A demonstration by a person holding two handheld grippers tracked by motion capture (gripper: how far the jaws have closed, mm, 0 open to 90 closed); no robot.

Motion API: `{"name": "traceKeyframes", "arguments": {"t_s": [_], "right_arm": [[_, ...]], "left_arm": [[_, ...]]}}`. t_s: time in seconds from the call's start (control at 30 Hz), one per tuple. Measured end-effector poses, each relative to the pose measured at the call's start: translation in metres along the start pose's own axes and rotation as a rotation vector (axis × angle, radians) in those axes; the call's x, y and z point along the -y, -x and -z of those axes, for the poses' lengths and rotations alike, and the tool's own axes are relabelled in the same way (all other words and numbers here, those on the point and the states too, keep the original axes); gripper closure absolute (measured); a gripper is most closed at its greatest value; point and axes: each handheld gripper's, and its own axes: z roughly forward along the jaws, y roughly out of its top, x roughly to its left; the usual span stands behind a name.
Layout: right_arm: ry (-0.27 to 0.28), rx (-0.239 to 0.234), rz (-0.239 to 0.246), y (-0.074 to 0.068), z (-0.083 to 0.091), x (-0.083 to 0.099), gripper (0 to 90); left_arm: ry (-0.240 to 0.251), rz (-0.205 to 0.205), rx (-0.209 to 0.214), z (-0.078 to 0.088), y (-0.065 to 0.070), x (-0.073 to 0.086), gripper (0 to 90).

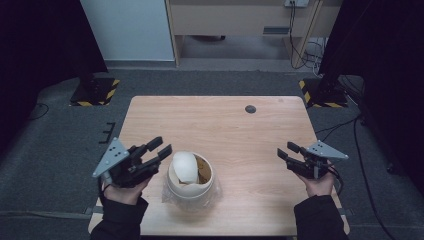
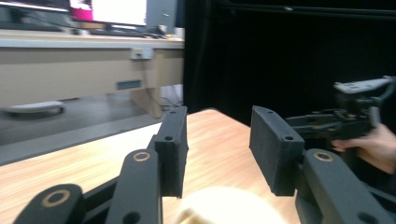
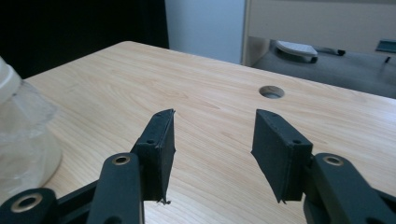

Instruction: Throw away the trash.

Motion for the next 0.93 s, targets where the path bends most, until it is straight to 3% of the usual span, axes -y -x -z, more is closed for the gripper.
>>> {"name": "traceKeyframes", "arguments": {"t_s": [0.23, 0.37, 0.47, 0.53, 0.63, 0.73, 0.93], "right_arm": [[-0.033, 0.017, -0.023, 0.007, -0.002, 0.007, 44.7], [-0.07, 0.043, -0.036, 0.013, -0.007, 0.017, 38.1], [-0.092, 0.059, -0.057, 0.016, -0.01, 0.022, 33.9], [-0.119, 0.081, -0.058, 0.019, -0.013, 0.028, 28.9], [-0.172, 0.114, -0.073, 0.024, -0.017, 0.035, 22.6], [-0.195, 0.134, -0.105, 0.029, -0.02, 0.04, 19.8], [-0.231, 0.172, -0.132, 0.038, -0.023, 0.048, 11.2]], "left_arm": [[-0.085, 0.055, -0.116, 0.012, -0.044, 0.034, 52.0], [-0.189, 0.082, -0.189, 0.006, -0.071, 0.064, 44.8], [-0.284, 0.095, -0.234, 0.003, -0.088, 0.087, 44.3], [-0.342, 0.123, -0.248, 0.002, -0.096, 0.1, 43.2], [-0.426, 0.116, -0.274, -0.002, -0.108, 0.118, 38.8], [-0.522, 0.136, -0.316, -0.004, -0.12, 0.135, 36.4], [-0.589, 0.096, -0.332, -0.007, -0.127, 0.146, 25.4]]}}
